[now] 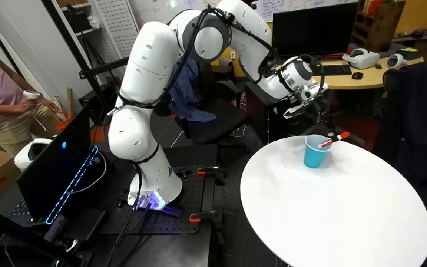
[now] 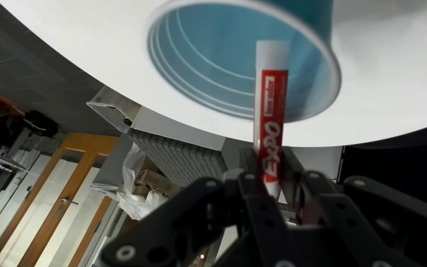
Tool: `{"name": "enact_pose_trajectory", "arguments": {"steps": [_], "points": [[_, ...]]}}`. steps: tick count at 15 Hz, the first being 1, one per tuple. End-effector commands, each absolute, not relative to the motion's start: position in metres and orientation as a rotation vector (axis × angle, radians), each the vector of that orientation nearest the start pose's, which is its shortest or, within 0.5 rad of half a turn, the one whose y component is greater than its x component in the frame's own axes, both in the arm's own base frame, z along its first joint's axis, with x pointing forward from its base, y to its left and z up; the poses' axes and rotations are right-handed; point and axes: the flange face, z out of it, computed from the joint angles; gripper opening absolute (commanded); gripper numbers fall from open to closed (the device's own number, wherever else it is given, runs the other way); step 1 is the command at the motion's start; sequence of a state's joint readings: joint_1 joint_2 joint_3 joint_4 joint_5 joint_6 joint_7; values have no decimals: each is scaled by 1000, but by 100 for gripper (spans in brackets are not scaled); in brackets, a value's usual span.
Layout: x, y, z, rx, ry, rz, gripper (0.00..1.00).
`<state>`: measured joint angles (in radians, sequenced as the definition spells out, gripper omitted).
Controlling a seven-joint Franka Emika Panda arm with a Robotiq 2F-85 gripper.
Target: Put the marker inside the cup
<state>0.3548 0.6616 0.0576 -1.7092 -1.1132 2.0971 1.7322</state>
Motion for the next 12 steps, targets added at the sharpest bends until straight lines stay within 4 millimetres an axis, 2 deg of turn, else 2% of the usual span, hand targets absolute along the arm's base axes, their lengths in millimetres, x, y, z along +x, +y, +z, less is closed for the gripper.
{"name": "enact_pose_trajectory", "arguments": {"steps": [1, 4, 12], "points": [[618, 235, 209, 2299, -773, 820, 5], [613, 236, 211, 2307, -810, 830, 5], [614, 217, 206, 2289, -888, 807, 5]]}}
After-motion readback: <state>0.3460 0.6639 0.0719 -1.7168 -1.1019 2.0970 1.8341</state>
